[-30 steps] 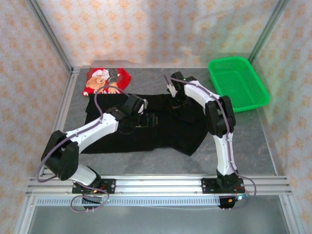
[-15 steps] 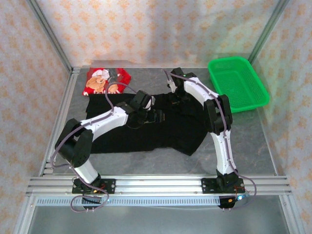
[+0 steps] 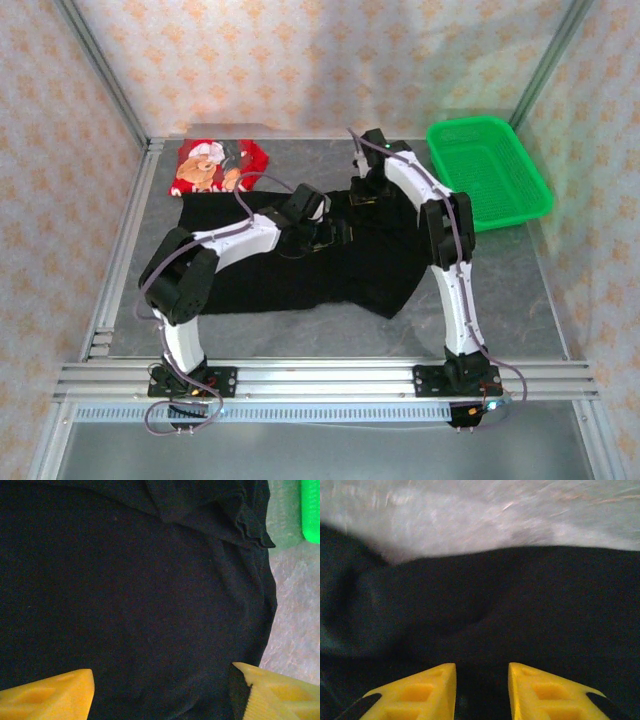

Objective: Fold and stack the t-shirts

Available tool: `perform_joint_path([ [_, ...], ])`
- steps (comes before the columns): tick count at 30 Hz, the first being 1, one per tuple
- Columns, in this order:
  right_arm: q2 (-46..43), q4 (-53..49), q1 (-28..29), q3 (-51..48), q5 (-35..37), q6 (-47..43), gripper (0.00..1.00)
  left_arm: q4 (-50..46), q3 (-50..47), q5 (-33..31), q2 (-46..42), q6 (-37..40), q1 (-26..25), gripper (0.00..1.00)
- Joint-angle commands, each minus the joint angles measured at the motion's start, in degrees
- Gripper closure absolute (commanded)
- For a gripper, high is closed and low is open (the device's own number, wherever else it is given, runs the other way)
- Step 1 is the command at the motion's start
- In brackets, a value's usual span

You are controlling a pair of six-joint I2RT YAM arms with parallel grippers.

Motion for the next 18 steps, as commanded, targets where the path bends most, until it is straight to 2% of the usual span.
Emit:
perform_joint_path([
  [1, -2.66, 2.49, -2.29, 0.70, -3.56, 6.02, 0.59, 5.99, 1.53, 1.08, 1.46, -6.43, -0.26, 0.28],
  [7, -12.65, 10.38, -5.64, -10.50, -5.99, 13.75, 0.45, 13.07, 2.14, 0.95, 5.13, -15.59, -0.28, 0.28],
  [11, -21.73, 19.82, -8.24, -24.24, -8.32, 19.48, 0.34, 17.98, 3.67, 2.02, 7.73, -21.54, -0.26, 0.30],
  [14, -27.16, 25.45, -10.21, -32.90, -10.43, 22.82, 0.32, 19.10, 4.78, 2.23, 9.44, -23.85, -0.40, 0.32],
  [18, -30.53, 26.33, -11.26, -38.68, -10.74, 22.79, 0.31, 20.00, 5.89, 2.40, 11.69, -25.68, -0.52, 0.36],
])
